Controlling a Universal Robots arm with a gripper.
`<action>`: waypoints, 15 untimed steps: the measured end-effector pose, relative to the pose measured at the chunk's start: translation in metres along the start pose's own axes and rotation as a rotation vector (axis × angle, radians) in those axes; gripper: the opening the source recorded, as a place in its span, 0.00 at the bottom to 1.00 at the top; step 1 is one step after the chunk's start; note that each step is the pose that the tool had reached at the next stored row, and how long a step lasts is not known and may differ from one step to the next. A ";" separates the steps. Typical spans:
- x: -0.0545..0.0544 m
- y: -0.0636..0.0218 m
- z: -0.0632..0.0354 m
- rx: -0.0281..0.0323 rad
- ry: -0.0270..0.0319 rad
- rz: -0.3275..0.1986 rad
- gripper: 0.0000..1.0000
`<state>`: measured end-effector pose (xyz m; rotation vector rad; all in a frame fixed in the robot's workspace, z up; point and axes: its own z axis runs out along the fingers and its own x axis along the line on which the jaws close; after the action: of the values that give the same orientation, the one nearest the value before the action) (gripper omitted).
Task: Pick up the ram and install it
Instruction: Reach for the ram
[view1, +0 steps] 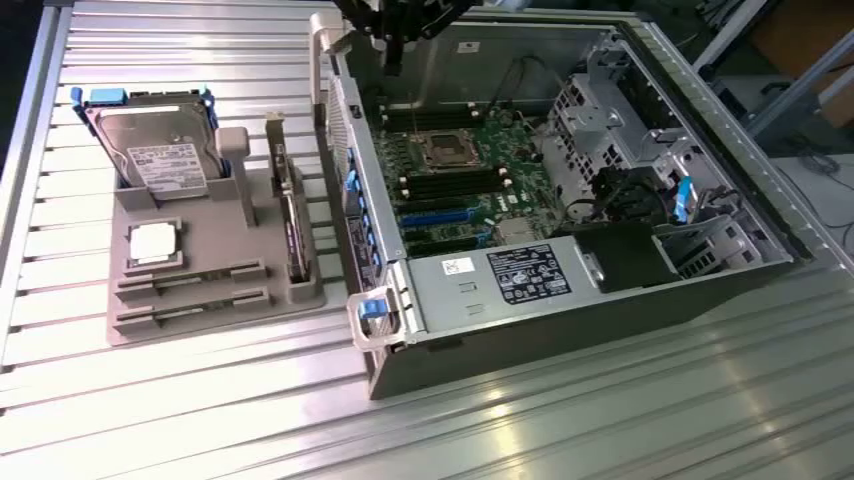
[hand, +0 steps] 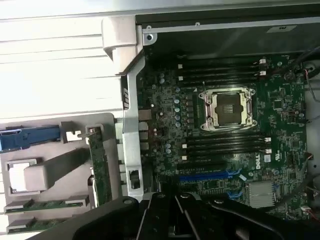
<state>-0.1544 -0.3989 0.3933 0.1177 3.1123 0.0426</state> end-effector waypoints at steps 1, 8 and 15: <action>0.006 -0.0005 -0.0001 0.0000 0.0000 0.000 0.10; 0.038 -0.0029 -0.0010 -0.0001 -0.0011 0.000 0.10; 0.070 -0.0053 -0.0019 -0.0003 -0.0027 0.000 0.10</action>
<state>-0.2247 -0.3989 0.3933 0.1176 3.1096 0.0428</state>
